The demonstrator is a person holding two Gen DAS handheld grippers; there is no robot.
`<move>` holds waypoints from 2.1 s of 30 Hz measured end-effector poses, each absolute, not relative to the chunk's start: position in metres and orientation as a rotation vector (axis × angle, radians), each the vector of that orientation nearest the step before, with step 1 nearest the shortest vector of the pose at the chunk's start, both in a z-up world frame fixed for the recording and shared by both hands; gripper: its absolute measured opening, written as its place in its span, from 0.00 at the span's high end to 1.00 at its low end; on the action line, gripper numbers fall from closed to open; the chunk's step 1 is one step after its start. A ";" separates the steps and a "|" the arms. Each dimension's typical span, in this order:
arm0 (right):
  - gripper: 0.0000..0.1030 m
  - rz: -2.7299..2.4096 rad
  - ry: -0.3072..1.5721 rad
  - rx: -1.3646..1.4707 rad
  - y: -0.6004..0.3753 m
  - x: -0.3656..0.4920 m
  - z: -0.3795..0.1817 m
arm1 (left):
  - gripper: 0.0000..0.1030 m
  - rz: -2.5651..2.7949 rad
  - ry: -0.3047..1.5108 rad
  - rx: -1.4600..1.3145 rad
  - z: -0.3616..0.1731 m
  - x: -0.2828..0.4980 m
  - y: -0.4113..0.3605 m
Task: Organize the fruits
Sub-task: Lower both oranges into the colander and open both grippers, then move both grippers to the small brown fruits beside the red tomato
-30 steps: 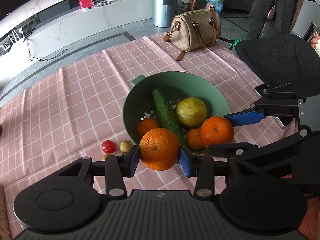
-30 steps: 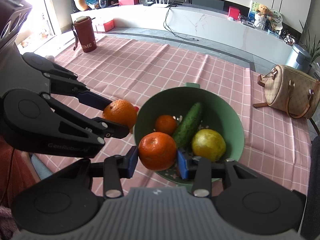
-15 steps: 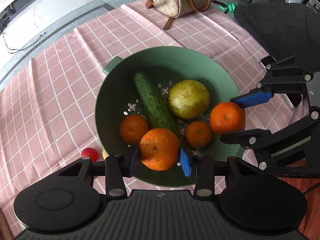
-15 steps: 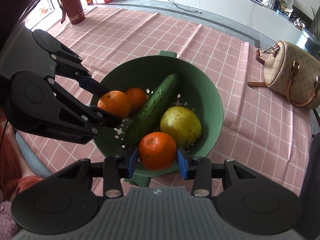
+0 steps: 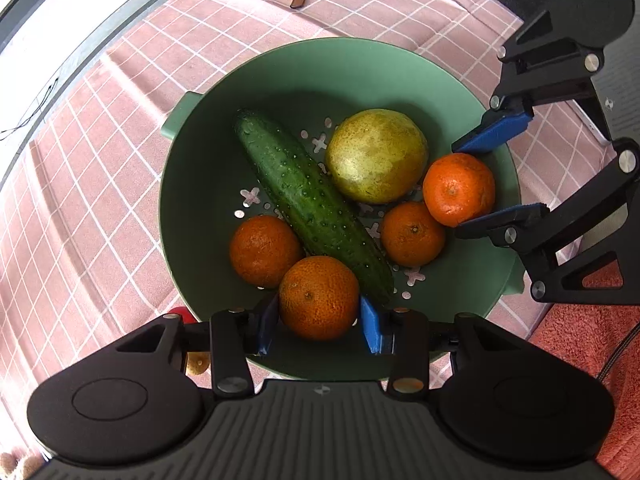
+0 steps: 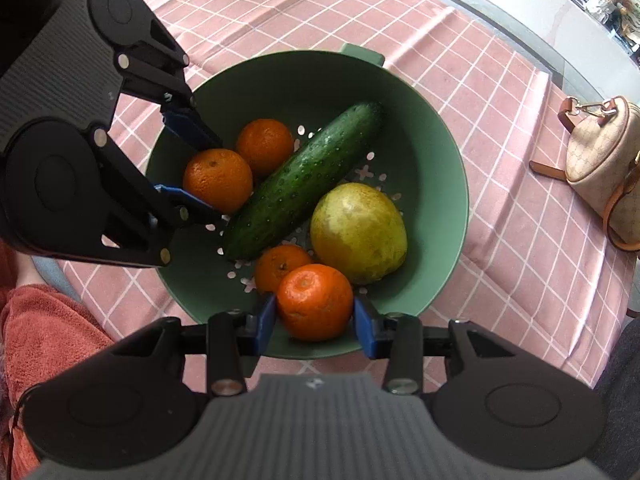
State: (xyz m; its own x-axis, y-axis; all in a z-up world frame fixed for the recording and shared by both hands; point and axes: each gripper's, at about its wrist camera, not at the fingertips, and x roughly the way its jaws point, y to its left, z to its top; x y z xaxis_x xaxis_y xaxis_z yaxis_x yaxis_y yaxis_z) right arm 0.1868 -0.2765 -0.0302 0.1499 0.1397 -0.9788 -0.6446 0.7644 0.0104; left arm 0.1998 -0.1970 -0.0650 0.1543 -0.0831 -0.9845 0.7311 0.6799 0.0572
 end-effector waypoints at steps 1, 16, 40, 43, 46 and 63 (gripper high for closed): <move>0.62 0.595 1.316 -0.474 -0.276 0.188 -0.031 | 0.52 -0.637 1.295 0.625 -0.067 0.200 -0.197; 0.61 0.577 1.350 -0.483 -0.271 0.194 -0.037 | 0.43 -0.643 1.284 0.655 -0.075 0.197 -0.198; 0.41 0.539 1.120 -0.365 -0.247 0.155 0.038 | 0.31 -0.618 1.067 0.482 0.023 0.160 -0.130; 0.42 0.546 1.073 -0.309 -0.233 0.144 0.045 | 0.34 -0.581 1.028 0.447 0.030 0.155 -0.108; 0.46 0.534 1.018 -0.260 -0.216 0.133 0.044 | 0.37 -0.547 0.990 0.415 0.032 0.148 -0.087; 0.64 0.681 0.942 -0.376 -0.145 0.113 -0.003 | 0.60 -0.513 1.059 0.283 -0.028 0.143 -0.025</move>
